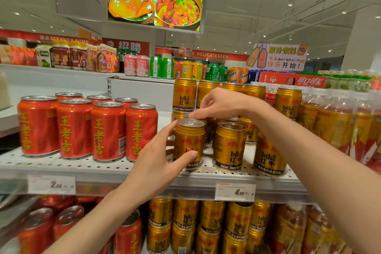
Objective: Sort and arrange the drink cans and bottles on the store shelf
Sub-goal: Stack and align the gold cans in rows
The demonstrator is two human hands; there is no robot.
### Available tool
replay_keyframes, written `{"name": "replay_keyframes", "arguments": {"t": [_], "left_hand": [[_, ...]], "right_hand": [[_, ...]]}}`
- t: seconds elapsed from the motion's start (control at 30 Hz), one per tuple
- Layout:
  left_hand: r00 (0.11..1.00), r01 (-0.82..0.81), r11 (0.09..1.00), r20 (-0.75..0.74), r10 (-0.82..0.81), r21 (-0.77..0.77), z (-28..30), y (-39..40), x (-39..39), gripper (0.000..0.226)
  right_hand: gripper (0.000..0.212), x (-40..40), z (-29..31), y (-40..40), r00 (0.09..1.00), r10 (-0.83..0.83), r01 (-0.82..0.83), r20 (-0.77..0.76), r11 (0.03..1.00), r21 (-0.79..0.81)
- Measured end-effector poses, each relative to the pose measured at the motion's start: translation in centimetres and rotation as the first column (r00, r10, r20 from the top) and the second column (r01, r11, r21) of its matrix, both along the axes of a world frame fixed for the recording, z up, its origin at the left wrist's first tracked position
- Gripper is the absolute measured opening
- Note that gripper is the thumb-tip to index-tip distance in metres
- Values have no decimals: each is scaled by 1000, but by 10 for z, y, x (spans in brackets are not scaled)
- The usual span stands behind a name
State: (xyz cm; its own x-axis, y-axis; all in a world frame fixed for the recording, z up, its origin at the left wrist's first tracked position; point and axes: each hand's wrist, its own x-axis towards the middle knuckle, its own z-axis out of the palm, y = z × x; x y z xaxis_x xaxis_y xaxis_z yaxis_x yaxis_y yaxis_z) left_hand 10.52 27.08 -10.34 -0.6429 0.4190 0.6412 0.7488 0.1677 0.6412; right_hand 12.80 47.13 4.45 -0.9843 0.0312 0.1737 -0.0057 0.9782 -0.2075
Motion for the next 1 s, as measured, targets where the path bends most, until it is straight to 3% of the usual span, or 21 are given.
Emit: {"name": "replay_keyframes", "arguments": {"t": [0.1, 0.33, 0.67, 1.0], "left_hand": [[1000, 2, 1000, 7, -2, -2, 0, 0, 2, 88], [1000, 1, 1000, 21, -1, -8, 4, -2, 6, 88], [998, -29, 999, 48, 31, -26, 6, 1, 8, 82], [996, -39, 996, 72, 45, -80, 14, 8, 12, 76]], "right_hand": [[62, -10, -3, -4, 999, -14, 12, -33, 999, -44], [45, -2, -4, -4, 971, -42, 19, -233, 995, -103], [37, 31, 34, -8, 826, -98, -77, -555, 956, -283], [46, 27, 14, -27, 874, -44, -130, -484, 938, -320]]}}
